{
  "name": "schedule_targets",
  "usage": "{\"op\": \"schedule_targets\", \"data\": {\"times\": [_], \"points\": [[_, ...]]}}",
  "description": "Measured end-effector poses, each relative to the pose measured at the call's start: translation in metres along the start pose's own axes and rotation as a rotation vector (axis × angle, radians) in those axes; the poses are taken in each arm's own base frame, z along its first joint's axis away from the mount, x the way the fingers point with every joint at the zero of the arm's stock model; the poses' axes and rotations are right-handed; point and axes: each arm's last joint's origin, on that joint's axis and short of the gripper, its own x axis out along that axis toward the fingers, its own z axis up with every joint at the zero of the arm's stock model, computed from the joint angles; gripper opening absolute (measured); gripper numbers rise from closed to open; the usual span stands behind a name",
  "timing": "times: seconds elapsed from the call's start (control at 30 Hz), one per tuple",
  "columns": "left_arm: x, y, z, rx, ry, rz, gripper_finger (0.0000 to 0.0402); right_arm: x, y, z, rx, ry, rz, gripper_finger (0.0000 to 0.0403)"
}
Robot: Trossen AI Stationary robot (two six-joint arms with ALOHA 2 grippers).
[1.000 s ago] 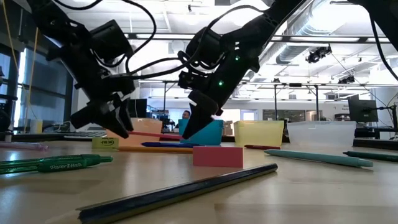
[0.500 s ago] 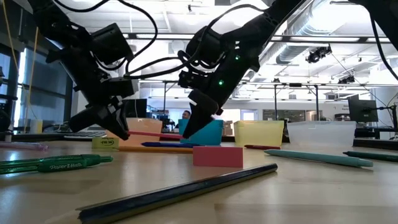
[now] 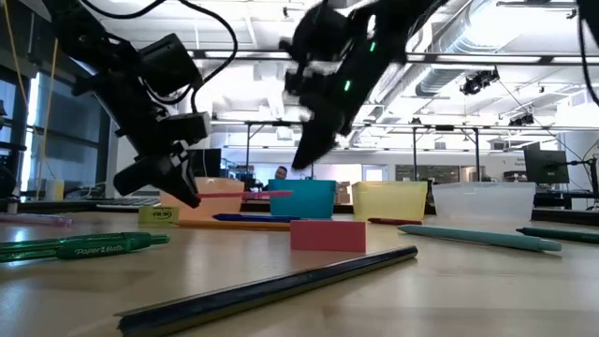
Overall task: Sort crayons/erasers/pens/pencils in bins
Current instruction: Put the pink pencil into the transparent bin
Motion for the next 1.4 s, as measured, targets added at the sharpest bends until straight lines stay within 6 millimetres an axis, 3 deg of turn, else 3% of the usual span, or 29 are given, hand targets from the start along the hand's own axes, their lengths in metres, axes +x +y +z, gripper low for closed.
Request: {"op": "schedule_targets", "data": {"times": [0.17, 0.37, 0.47, 0.8, 1.0, 1.17, 1.4], "points": [[-0.001, 0.0, 0.006, -0.109, -0.066, 0.007, 0.0006, -0.045, 0.007, 0.001, -0.039, 0.016, -0.088, 0.0137], [-0.003, 0.002, 0.019, -0.213, -0.197, 0.013, 0.0006, -0.062, 0.019, -0.013, -0.062, -0.002, -0.147, 0.0038], [-0.004, 0.002, 0.024, -0.259, -0.257, -0.014, 0.0006, -0.062, 0.024, -0.034, -0.056, -0.058, -0.133, 0.0007], [-0.018, 0.0, 0.05, -0.413, -0.552, -0.149, 0.0005, -0.065, 0.03, -0.119, 0.08, -0.583, -0.045, 0.0005], [-0.03, -0.009, 0.064, -0.474, -0.712, -0.203, 0.0005, -0.077, 0.033, -0.154, 0.148, -0.862, 0.046, 0.0003], [-0.033, -0.022, 0.071, -0.5, -0.783, -0.26, 0.0005, -0.089, 0.04, -0.157, 0.212, -0.976, 0.137, 0.0016], [-0.035, -0.034, 0.079, -0.532, -0.881, -0.332, 0.0005, -0.104, 0.058, -0.125, 0.191, -1.062, 0.198, 0.0072]]}}
